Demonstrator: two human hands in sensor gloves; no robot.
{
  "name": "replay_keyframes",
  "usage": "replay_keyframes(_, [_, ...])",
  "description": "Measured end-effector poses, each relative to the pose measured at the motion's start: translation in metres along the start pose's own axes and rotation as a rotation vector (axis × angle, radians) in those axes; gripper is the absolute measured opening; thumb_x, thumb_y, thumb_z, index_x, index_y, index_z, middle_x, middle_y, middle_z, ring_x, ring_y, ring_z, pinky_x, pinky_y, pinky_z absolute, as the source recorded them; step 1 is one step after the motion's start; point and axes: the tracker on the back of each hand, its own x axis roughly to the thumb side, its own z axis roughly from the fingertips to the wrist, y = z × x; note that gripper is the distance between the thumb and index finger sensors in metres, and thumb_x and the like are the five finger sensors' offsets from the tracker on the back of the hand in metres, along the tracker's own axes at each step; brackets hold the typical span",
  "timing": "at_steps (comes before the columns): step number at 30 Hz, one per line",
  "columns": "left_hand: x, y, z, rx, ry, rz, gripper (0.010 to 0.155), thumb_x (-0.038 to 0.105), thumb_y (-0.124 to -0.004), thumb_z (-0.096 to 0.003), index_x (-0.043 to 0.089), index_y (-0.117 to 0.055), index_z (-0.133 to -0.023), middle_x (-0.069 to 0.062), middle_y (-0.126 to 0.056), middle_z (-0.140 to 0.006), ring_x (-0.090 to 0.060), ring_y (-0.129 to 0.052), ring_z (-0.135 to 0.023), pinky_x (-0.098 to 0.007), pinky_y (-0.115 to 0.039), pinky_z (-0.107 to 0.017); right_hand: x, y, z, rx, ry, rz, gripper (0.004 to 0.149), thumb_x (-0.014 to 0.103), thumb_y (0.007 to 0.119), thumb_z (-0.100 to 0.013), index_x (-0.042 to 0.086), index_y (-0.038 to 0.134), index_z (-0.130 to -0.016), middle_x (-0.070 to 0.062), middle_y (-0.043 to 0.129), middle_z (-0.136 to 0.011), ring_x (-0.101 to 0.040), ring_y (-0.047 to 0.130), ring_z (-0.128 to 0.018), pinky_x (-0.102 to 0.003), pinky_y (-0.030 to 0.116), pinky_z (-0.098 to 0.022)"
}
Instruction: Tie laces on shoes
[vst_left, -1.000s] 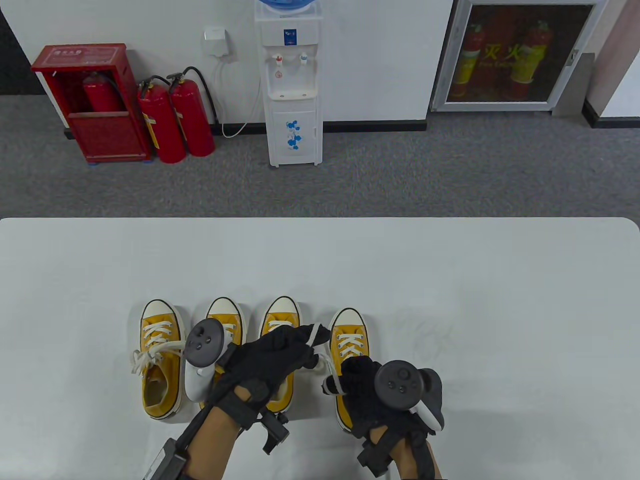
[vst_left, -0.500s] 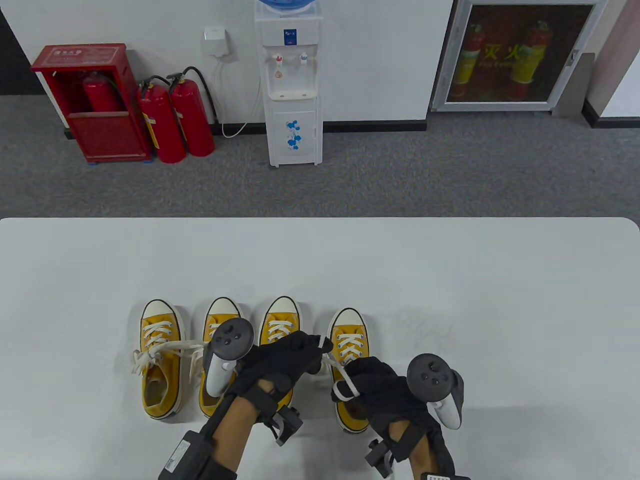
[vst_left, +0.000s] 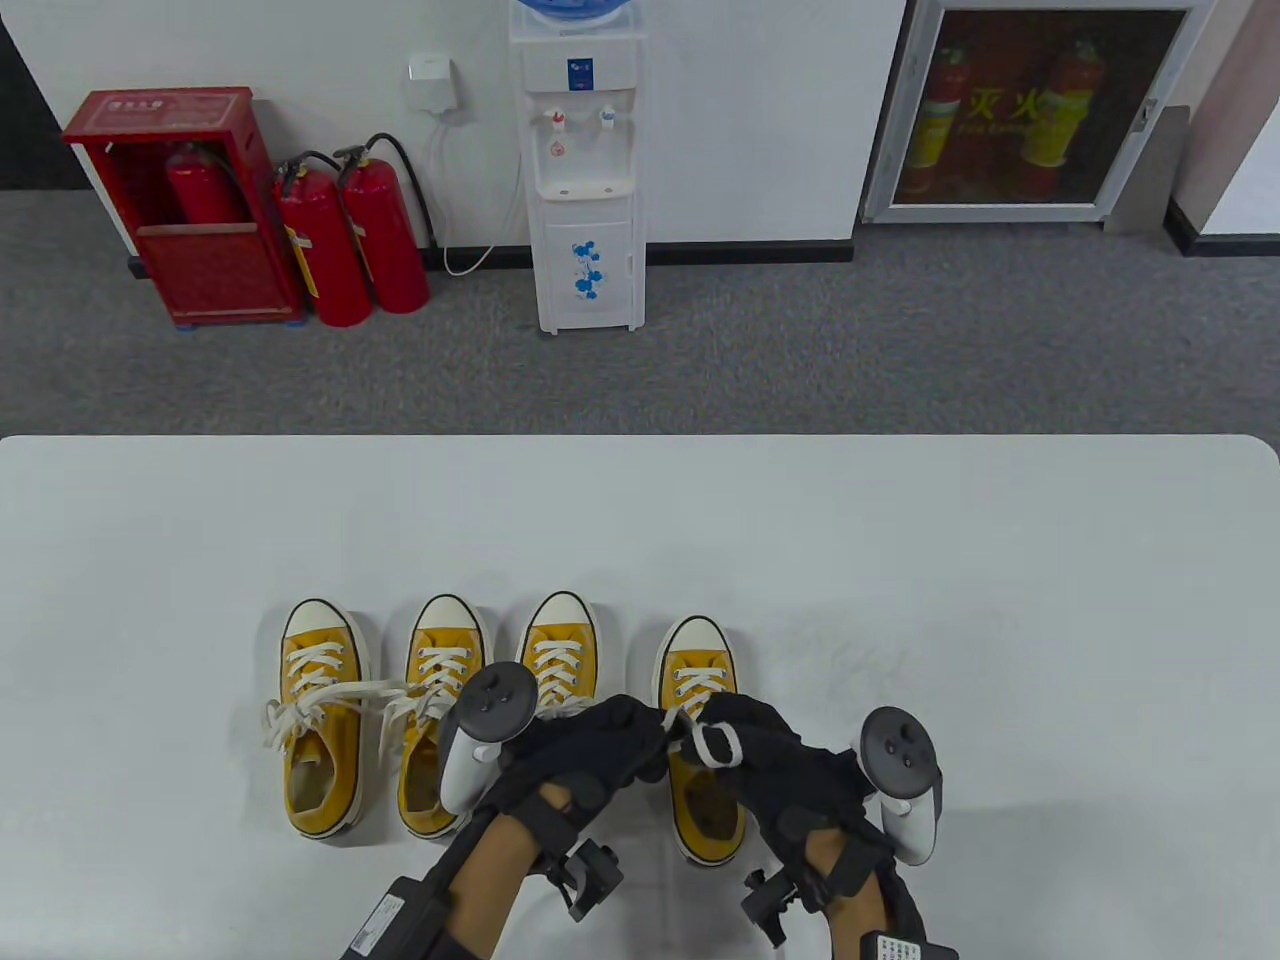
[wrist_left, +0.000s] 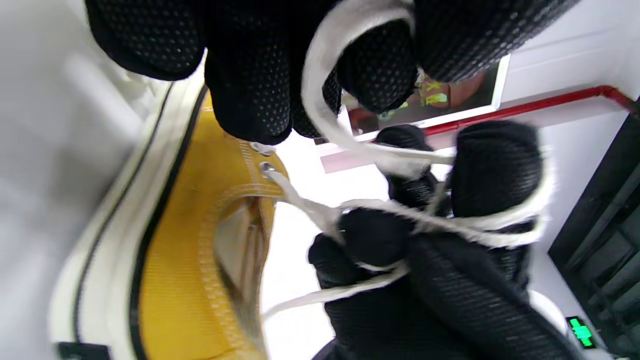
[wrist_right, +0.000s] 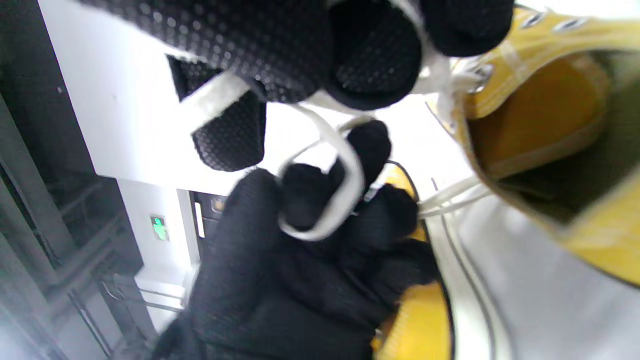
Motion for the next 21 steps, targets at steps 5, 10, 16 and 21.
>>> replay_keyframes(5, [0.001, -0.004, 0.001, -0.029, 0.000, -0.078, 0.039, 0.050, -0.075, -0.0519, 0.024, -0.085, -0.079, -0.007, -0.093, -0.099, -0.033, -0.099, -0.073, -0.059, -0.075, -0.060, -0.002, -0.003, 0.000, -0.008, -0.006, -0.043, 0.044, 0.015, 0.080, -0.042, 0.031, 0.094, -0.081, 0.000, 0.061, -0.109, -0.021, 0.084, -0.065, -0.052, 0.065, -0.056])
replay_keyframes(10, [0.010, -0.012, 0.002, -0.027, -0.005, -0.206, 0.038, 0.053, -0.075, -0.0513, 0.024, -0.090, -0.071, -0.004, -0.101, -0.083, -0.032, -0.101, -0.062, -0.059, -0.076, -0.057, -0.001, -0.003, 0.001, -0.018, -0.001, -0.050, 0.045, 0.015, 0.080, -0.043, 0.029, 0.092, -0.084, -0.001, 0.064, -0.108, -0.021, 0.085, -0.065, -0.052, 0.065, -0.056])
replay_keyframes(16, [0.026, -0.018, 0.009, 0.009, -0.023, -0.428, 0.039, 0.057, -0.075, -0.0495, 0.023, -0.094, -0.056, -0.002, -0.108, -0.063, -0.030, -0.104, -0.045, -0.058, -0.080, -0.050, -0.002, -0.005, 0.001, -0.058, 0.002, -0.021, 0.045, 0.018, 0.081, -0.044, 0.024, 0.087, -0.088, -0.003, 0.076, -0.100, -0.020, 0.088, -0.061, -0.052, 0.068, -0.054])
replay_keyframes(21, [0.030, -0.018, 0.012, 0.052, -0.022, -0.561, 0.039, 0.058, -0.075, -0.0492, 0.024, -0.095, -0.053, -0.002, -0.109, -0.059, -0.029, -0.104, -0.042, -0.057, -0.081, -0.047, 0.000, -0.008, 0.003, -0.144, -0.003, 0.108, 0.044, 0.019, 0.081, -0.045, 0.021, 0.086, -0.089, -0.007, 0.078, -0.094, -0.019, 0.092, -0.056, -0.049, 0.073, -0.050])
